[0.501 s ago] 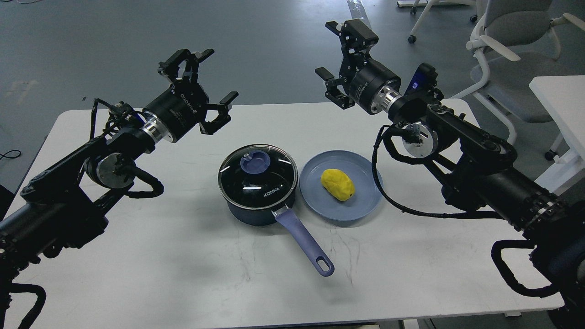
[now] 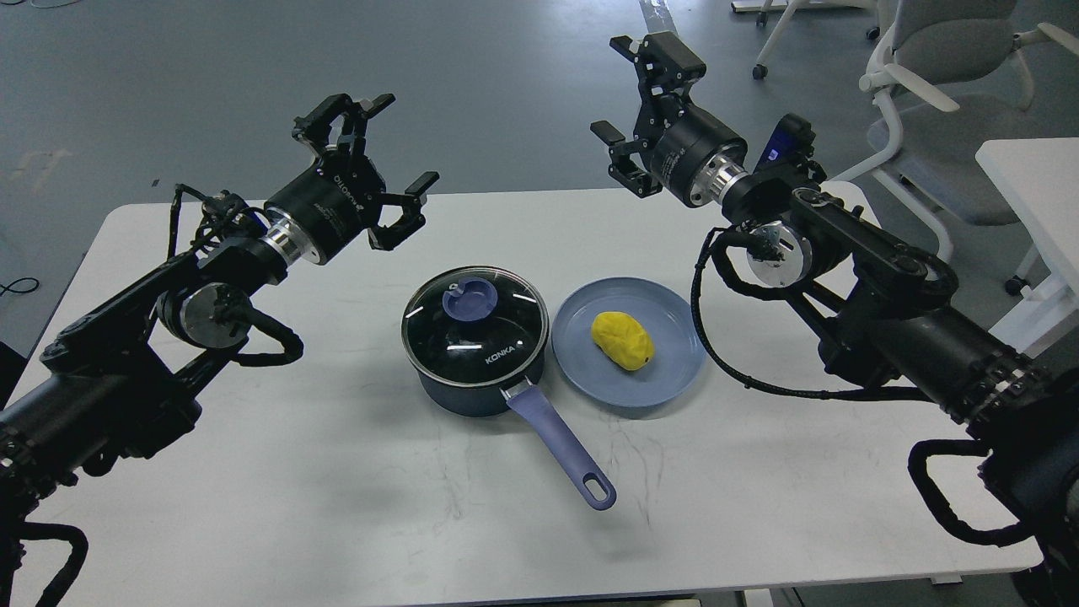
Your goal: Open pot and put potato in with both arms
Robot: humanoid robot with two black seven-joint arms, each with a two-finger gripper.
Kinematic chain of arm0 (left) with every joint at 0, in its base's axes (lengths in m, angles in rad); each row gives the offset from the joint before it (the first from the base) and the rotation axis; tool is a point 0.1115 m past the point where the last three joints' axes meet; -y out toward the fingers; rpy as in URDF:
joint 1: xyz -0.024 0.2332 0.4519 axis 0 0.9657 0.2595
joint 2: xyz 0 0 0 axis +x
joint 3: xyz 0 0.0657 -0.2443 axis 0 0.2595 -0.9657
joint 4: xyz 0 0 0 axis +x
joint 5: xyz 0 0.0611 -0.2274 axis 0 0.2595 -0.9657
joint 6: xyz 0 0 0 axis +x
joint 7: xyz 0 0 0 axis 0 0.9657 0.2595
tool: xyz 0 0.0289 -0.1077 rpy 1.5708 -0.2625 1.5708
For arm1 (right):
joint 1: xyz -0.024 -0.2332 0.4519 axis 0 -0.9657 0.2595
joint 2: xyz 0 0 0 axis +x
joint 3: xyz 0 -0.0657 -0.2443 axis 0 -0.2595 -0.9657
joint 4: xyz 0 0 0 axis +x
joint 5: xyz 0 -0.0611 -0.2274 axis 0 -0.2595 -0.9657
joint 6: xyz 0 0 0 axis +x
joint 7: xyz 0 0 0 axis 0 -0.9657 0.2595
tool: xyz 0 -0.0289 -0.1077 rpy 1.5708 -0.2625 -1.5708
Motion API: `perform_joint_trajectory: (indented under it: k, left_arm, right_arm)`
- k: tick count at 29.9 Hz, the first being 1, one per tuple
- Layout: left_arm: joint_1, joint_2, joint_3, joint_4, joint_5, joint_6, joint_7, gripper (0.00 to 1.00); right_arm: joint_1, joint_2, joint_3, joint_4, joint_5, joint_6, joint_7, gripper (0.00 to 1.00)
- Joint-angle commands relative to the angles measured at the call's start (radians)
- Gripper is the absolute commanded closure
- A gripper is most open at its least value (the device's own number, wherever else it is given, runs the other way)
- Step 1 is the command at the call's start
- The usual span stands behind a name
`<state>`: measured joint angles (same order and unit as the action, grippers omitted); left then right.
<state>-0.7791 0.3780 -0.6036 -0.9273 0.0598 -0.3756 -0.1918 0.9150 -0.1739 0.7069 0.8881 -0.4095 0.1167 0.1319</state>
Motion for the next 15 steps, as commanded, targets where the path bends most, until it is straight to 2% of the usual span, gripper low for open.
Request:
perform_joint_trajectory:
  k: [1, 15]
  left_arm:
    - [0.0, -0.002, -0.001, -0.002, 0.0, 0.0, 0.002, 0.02]
    - [0.0, 0.001, 0.001, -0.015, 0.0, -0.002, 0.011, 0.02]
  right_arm:
    - [-0.001, 0.001, 0.0, 0.002, 0.0, 0.0, -0.002, 0.0]
    - [-0.001, -0.003, -0.003, 0.003, 0.0, 0.001, -0.006, 0.0]
